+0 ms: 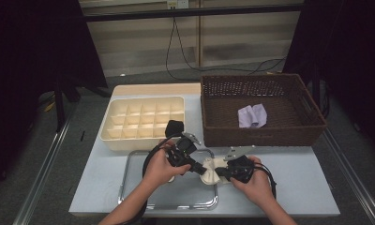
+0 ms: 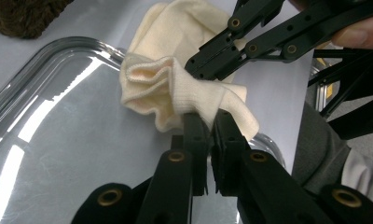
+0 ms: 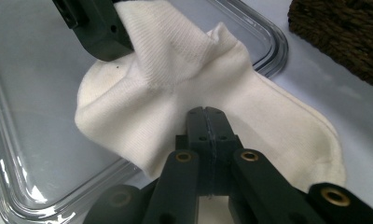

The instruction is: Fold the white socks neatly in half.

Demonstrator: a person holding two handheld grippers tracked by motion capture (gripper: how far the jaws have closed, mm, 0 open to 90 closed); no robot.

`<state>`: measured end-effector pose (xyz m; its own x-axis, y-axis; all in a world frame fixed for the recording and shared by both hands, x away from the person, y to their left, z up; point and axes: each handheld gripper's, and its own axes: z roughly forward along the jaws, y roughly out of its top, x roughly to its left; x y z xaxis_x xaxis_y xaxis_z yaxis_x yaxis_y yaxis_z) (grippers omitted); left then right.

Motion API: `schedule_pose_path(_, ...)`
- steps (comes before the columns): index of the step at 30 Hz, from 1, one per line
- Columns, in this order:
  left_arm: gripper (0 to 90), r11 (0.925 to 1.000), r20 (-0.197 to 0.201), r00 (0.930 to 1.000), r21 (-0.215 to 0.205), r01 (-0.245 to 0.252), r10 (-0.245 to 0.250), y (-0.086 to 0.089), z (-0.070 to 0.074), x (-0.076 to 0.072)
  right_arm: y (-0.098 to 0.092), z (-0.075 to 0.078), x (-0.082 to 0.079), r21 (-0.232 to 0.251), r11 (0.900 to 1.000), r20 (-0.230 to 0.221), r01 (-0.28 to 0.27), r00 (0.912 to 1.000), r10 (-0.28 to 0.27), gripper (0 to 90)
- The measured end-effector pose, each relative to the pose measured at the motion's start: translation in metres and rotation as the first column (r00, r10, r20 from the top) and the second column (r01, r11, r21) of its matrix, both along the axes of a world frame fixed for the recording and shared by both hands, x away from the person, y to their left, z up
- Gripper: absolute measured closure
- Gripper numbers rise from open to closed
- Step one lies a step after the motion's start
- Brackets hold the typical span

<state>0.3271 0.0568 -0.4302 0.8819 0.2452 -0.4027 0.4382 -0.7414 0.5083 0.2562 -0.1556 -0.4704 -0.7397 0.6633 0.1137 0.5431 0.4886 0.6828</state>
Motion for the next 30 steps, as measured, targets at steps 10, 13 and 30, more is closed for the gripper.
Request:
schedule_pose_path(10, 85.9, 0.9997, -0.02, 0.9997, 0.019, 0.017, -0.017, -0.009, 0.008, 0.005, -0.004, 0.0, -0.001, 0.022, 1.0, -0.012, 0.01, 0.9999, -0.01, 90.0)
schedule_pose_path(13, 85.8, 0.9993, -0.019, 0.9994, 0.024, 0.028, -0.028, -0.011, 0.012, 0.005, -0.006, -0.001, -0.002, 0.034, 0.999, -0.019, 0.013, 0.9997, -0.012, 90.0)
schedule_pose_path(30, 85.4, 0.9976, -0.041, 0.9987, 0.062, 0.032, -0.03, -0.015, 0.017, 0.008, 0.001, 0.001, -0.003, 0.034, 0.999, -0.015, -0.017, 0.9997, 0.018, 90.0)
